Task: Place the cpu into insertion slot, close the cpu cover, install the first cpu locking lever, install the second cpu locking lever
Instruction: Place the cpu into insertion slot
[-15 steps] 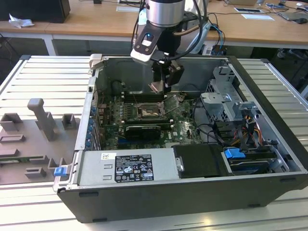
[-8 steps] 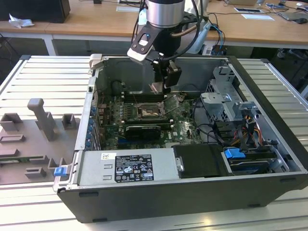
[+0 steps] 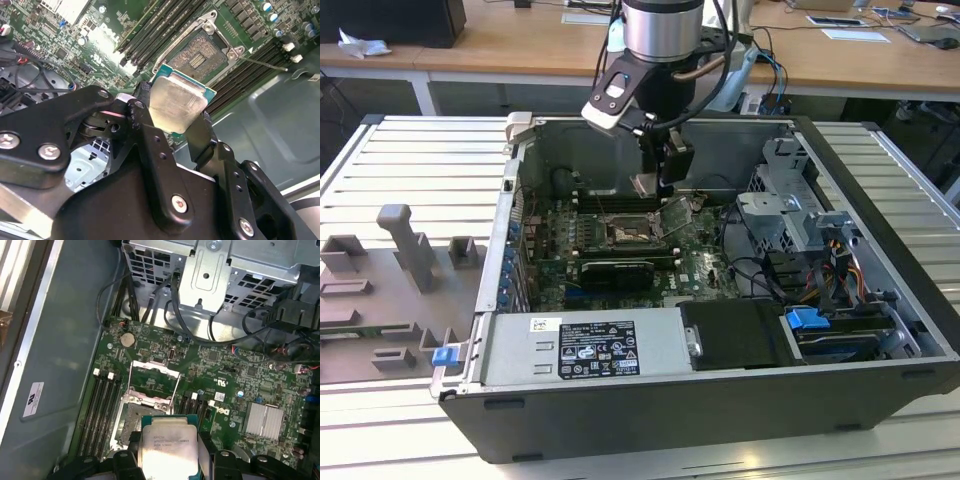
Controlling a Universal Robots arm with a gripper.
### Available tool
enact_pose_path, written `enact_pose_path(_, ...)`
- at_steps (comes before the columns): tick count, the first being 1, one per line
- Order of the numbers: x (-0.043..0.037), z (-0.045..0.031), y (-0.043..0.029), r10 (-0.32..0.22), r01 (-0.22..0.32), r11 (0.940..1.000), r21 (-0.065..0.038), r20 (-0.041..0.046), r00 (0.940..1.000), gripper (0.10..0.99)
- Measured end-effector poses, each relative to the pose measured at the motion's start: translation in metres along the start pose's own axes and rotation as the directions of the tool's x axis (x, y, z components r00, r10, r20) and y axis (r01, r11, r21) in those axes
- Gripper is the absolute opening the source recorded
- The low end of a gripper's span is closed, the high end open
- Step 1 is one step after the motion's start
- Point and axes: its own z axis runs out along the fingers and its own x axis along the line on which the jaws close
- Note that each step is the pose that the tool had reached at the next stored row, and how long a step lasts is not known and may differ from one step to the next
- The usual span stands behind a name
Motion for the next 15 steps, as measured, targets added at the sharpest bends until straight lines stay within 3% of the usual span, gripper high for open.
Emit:
enact_pose_path(6, 0.0008, 0.0030, -0.0009, 0.046, -0.046, 0.9989, -0.001, 0.0043, 0.9989, 0.533)
enact_pose_path(11, 0.0036, 0.0152, -0.0046, 0.091, -0.091, 0.9958, -0.002, 0.0094, 0.9958, 0.533)
enact_pose_path(15, 0.0038, 0.0217, -0.0052, 0.144, -0.144, 0.9896, -0.004, 0.0139, 0.9895, 0.533)
